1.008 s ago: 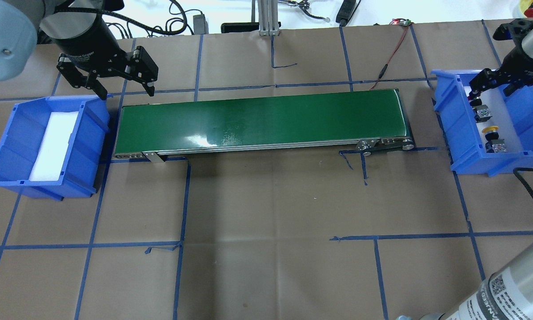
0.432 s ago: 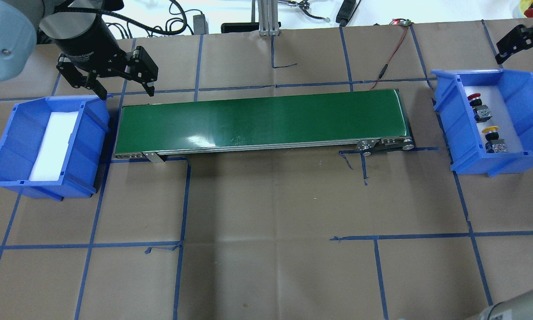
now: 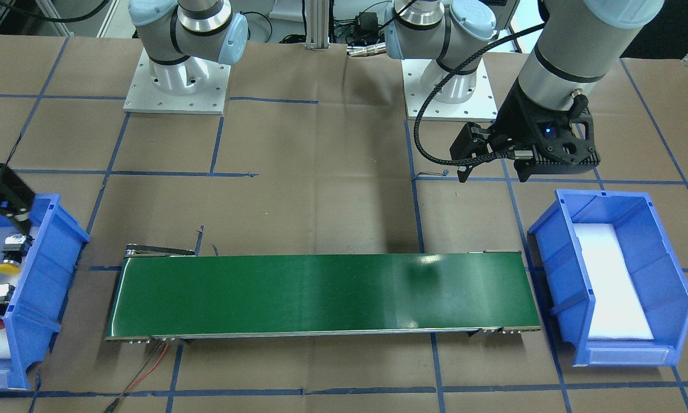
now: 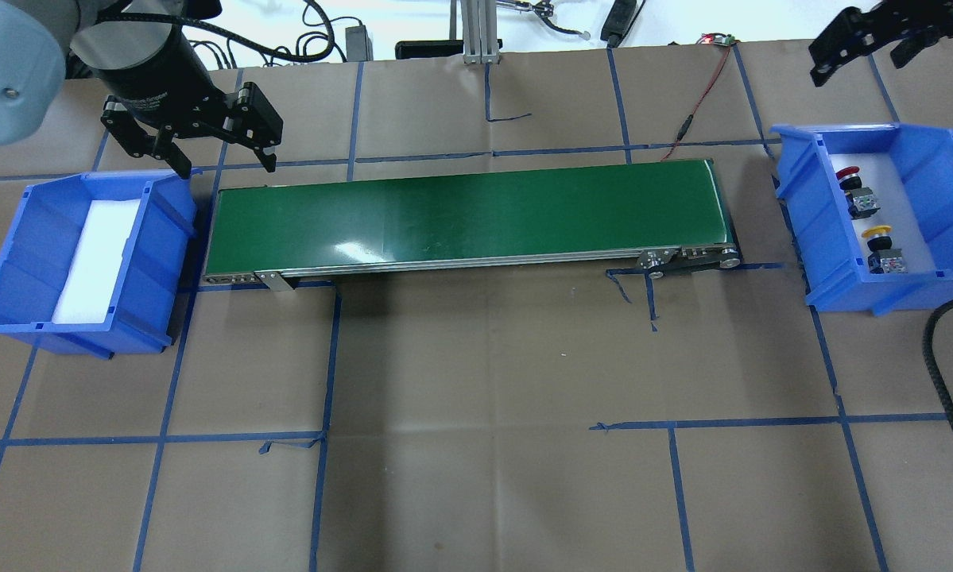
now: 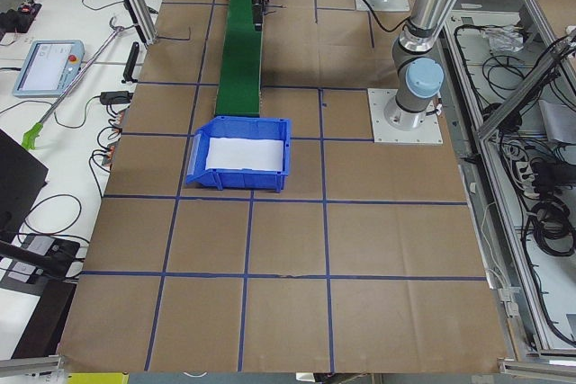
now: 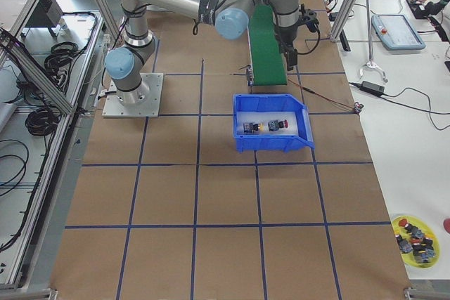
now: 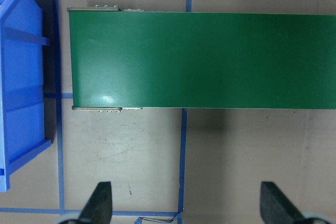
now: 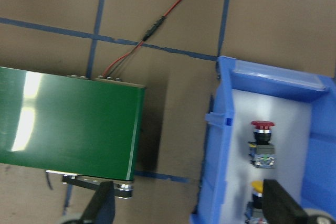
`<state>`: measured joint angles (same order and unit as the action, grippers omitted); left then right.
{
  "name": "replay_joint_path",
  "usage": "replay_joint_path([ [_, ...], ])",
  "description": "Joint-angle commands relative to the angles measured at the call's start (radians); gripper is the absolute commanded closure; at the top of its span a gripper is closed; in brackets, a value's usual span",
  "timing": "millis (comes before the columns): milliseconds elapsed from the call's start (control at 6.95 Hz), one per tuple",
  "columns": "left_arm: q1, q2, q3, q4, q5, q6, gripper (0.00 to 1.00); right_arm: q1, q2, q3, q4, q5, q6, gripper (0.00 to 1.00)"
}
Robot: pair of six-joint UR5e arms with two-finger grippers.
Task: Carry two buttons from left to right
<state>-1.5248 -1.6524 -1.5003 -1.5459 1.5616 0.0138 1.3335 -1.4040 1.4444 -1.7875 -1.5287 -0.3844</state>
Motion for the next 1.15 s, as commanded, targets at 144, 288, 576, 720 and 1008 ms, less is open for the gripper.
replay_joint_path([
  [144,0.000,0.000,0.000,0.001,0.000,-0.003,0.00,0.237,-0.061,0.022,0.118,0.001,0.372,0.00],
  [288,0.000,0.000,0.000,0.001,0.000,-0.005,0.00,0.287,-0.065,0.024,0.120,-0.001,0.398,0.00],
  [576,0.000,0.000,0.002,0.001,0.000,-0.020,0.00,0.291,-0.111,0.047,0.206,-0.008,0.400,0.00],
  [720,0.000,0.000,0.002,0.001,0.000,-0.021,0.00,0.288,-0.150,0.083,0.204,-0.011,0.397,0.00],
  [1008,0.000,0.000,0.002,0.003,0.000,-0.021,0.00,0.273,-0.178,0.117,0.192,-0.011,0.381,0.00],
])
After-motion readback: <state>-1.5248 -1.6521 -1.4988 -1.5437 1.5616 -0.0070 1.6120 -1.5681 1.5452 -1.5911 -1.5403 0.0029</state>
